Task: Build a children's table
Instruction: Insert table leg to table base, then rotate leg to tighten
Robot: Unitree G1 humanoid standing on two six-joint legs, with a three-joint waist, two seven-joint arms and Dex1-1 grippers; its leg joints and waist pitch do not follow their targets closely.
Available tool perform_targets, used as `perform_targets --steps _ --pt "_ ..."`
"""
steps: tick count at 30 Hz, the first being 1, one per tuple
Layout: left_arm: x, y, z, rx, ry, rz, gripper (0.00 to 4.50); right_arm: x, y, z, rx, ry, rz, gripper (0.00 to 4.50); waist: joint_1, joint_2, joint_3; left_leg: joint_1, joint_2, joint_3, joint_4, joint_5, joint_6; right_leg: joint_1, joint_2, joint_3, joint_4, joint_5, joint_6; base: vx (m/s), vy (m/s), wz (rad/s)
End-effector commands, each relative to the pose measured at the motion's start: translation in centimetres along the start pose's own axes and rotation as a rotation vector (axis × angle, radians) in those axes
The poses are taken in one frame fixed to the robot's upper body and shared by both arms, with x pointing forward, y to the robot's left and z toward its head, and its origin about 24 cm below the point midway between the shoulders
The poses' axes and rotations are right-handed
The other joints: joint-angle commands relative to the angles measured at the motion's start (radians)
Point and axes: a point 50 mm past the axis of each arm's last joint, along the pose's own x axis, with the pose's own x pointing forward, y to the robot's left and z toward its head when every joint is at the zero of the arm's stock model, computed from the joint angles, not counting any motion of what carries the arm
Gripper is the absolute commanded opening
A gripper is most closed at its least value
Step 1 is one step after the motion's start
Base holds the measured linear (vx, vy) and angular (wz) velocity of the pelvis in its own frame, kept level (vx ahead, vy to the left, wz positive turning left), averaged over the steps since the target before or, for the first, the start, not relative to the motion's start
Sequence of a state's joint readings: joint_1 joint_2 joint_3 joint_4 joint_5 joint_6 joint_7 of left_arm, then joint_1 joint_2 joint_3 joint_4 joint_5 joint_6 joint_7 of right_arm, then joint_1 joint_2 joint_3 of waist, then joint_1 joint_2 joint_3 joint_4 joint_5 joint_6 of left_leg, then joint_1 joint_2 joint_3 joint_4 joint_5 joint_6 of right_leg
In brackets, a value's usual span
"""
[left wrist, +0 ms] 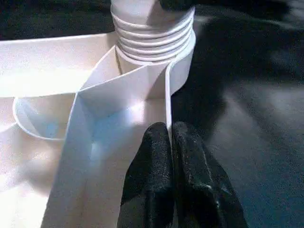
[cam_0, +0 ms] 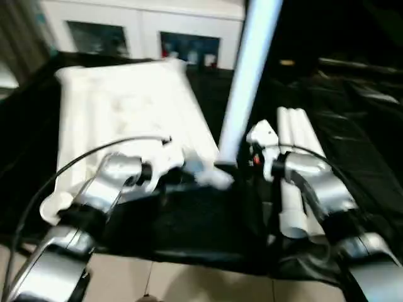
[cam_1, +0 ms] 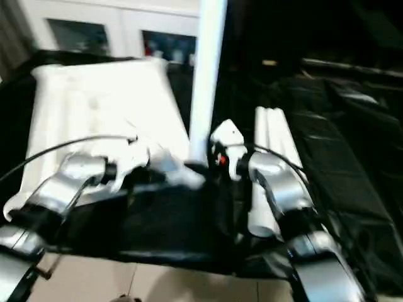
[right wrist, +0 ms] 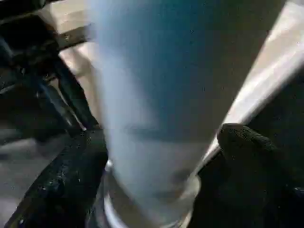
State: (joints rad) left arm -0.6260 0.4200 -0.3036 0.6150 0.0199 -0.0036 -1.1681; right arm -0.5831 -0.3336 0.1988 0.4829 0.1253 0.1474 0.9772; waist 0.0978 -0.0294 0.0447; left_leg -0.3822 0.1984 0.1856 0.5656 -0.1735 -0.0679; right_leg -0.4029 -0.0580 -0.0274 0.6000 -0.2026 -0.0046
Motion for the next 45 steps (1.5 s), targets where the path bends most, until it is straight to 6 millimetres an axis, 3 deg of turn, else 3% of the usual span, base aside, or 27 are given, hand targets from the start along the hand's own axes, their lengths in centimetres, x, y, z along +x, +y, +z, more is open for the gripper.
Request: perform_targets --steps 1,6,17,27,29,31,37,40,43,45 --pt "0.4 -1.0 -0.4 -0.005 0.022 -0.08 0.0 -0.4 0.7 -0.1 -0.014 0.025 0.071 3.96 -0.001 0.009 -0.058 0.032 0.043 -0.001 -0.055 -0.139 0.043 0.048 -0.066 0.033 -0.043 0.068 -0.254 0.0 0.0 0.0" --pt "-0.3 -1.3 -0.7 -0.005 0.018 -0.093 0.0 -0.7 1.7 -0.9 -0.039 0.078 0.14 3.96 -0.003 0.001 -0.059 0.029 0.042 0.005 -0.052 -0.151 0.025 0.047 -0.07 0.034 -0.043 0.017 -0.229 0.0 0.0 0.0" --pt "-0.4 -1.5 -0.6 -0.017 0.002 -0.084 0.0 -0.4 1.4 -1.1 -0.011 0.08 0.08 3.96 -0.007 0.001 -0.062 0.025 0.038 0.004 -0.044 -0.111 0.036 0.049 -0.069 0.033 -0.035 0.049 -0.234 0.0 0.0 0.0" --pt "-0.3 -1.6 -0.7 -0.021 0.008 -0.085 0.0 0.2 1.5 -1.4 0.004 0.077 0.063 3.32 -0.007 0.0 -0.065 0.025 0.036 0.003 -0.04 -0.103 0.038 0.051 -0.067 0.033 -0.03 0.069 -0.24 0.0 0.0 0.0" --pt "-0.3 -1.6 -0.7 -0.022 0.009 -0.084 0.0 0.2 1.6 -1.4 0.005 0.077 0.061 2.97 -0.006 0.001 -0.065 0.026 0.036 0.003 -0.039 -0.1 0.039 0.051 -0.067 0.033 -0.029 0.071 -0.241 0.0 0.0 0.0" --pt "-0.3 -1.6 -0.7 -0.023 0.01 -0.083 0.0 0.2 1.6 -1.5 0.007 0.078 0.061 2.93 -0.007 -0.003 -0.065 0.024 0.036 0.004 -0.038 -0.095 0.042 0.052 -0.067 0.033 -0.028 0.078 -0.242 0.0 0.0 0.0" --pt "-0.2 -1.7 -0.9 -0.035 0.01 -0.071 0.0 0.5 1.7 -2.2 0.051 0.081 0.037 2.76 -0.007 0.001 -0.066 0.024 0.036 0.003 -0.036 -0.094 0.045 0.051 -0.067 0.032 -0.026 0.075 -0.246 0.0 0.0 0.0" --pt "-0.1 -1.6 -1.0 -0.05 0.017 -0.046 0.0 0.6 1.6 -2.7 0.093 0.073 -0.002 2.75 -0.01 0.0 -0.062 0.025 0.036 0.003 -0.039 -0.128 0.031 0.049 -0.068 0.033 -0.031 0.024 -0.241 0.0 0.0 0.0" --pt "0.6 -0.7 -1.2 -0.108 0.032 0.062 0.0 1.2 1.4 -4.2 0.224 0.057 -0.166 2.74 -0.016 0.0 -0.054 0.028 0.034 0.001 -0.045 -0.202 -0.007 0.042 -0.071 0.036 -0.047 -0.114 -0.22 0.0 0.0 0.0" --pt "1.3 -0.2 -1.2 -0.152 0.044 0.141 0.0 1.9 1.6 -5.0 0.291 0.055 -0.261 2.74 -0.019 0.0 -0.046 0.036 0.034 -0.003 -0.053 -0.289 -0.041 0.035 -0.074 0.038 -0.064 -0.297 -0.178 0.0 0.0 0.0"
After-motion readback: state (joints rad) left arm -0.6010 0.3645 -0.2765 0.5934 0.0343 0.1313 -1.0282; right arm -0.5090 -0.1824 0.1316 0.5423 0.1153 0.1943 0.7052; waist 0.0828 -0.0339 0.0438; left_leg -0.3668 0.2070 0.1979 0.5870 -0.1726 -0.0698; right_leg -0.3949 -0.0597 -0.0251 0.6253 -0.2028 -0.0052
